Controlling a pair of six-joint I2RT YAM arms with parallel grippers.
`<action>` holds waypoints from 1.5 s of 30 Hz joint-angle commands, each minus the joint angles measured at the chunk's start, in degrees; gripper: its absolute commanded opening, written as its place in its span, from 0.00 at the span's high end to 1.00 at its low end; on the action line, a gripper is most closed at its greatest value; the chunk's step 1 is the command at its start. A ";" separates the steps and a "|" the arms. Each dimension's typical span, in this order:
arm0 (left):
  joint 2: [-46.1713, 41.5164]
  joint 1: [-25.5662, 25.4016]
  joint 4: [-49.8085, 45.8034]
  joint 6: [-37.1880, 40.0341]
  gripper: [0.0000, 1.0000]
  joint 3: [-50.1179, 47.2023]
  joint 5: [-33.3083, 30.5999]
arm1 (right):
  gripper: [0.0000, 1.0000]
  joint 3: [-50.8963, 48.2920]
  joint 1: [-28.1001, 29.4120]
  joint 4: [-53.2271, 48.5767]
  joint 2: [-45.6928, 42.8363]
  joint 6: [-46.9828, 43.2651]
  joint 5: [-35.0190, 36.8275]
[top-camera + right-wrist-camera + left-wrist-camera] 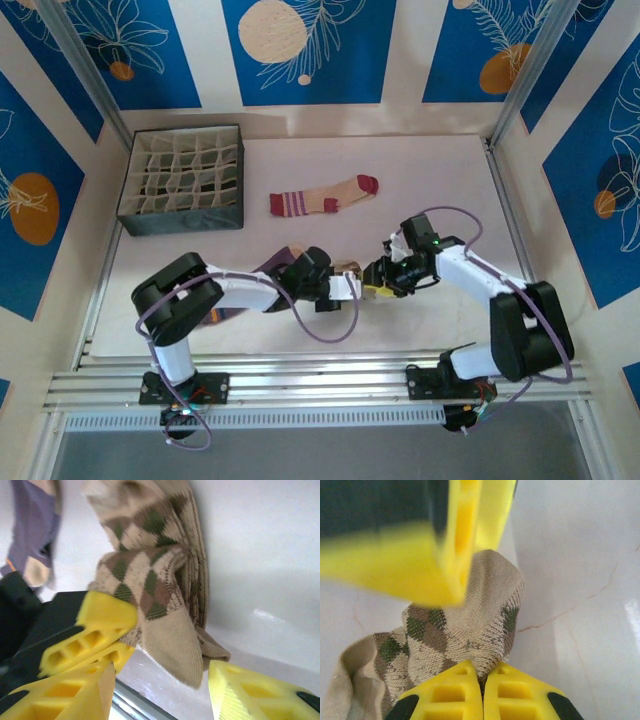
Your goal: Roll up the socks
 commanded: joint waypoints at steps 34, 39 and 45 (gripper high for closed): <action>7.18 14.61 -6.55 -28.10 0.65 4.52 26.55 | 0.91 11.53 4.41 0.61 24.78 -0.47 0.40; 2.03 14.19 -7.92 -21.32 0.55 4.73 24.52 | 0.94 12.62 5.44 -1.98 25.86 -0.55 1.17; -6.56 13.59 -3.65 -11.38 0.55 0.50 19.74 | 0.94 14.67 7.18 -3.95 27.09 -0.54 1.24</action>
